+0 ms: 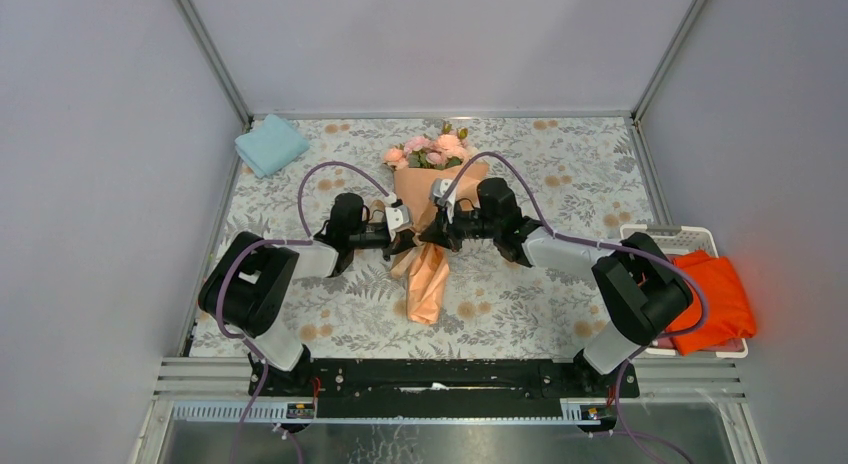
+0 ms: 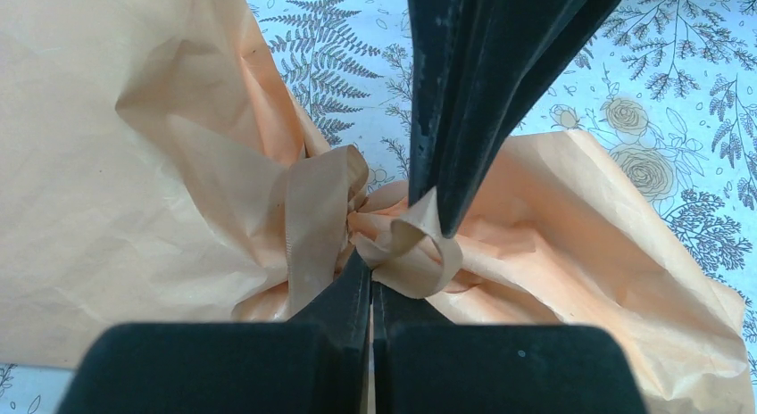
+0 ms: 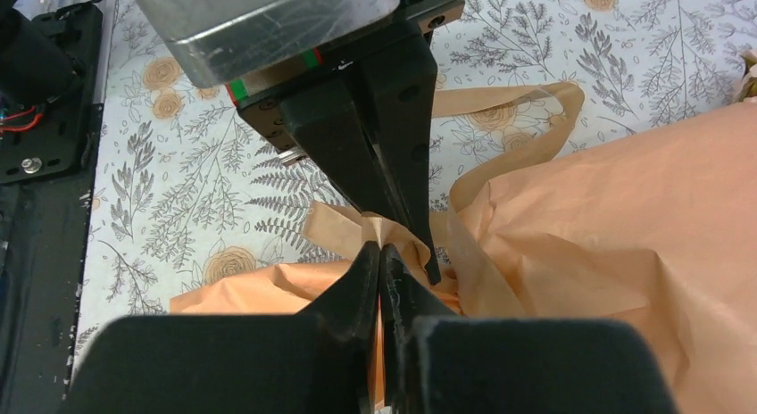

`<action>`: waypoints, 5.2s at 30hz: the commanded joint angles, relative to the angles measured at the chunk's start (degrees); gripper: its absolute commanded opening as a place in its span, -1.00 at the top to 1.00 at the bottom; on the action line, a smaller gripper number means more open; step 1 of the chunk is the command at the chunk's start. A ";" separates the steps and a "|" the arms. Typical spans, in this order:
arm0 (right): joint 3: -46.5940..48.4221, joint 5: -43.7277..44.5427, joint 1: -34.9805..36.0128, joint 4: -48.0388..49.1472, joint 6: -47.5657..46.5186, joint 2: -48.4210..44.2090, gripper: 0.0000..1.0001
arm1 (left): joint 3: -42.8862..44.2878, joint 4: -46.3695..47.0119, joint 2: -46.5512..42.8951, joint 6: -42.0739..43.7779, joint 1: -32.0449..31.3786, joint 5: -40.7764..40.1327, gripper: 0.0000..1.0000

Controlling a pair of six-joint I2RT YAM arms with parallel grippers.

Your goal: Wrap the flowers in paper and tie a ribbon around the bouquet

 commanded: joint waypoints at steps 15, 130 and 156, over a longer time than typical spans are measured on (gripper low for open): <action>2.71 7.34 -0.71 -1.51 3.58 -0.27 1.00 | 40.87 -68.79 2.35 12.33 13.64 -19.67 -0.88; 39.89 8.36 -2.55 -48.73 3.11 21.97 0.30 | 7.93 -32.61 -15.61 25.82 -5.21 -11.45 0.19; 39.79 3.06 -2.62 -47.76 3.53 24.51 1.00 | 6.49 -25.86 -6.59 32.49 -6.31 -20.45 0.13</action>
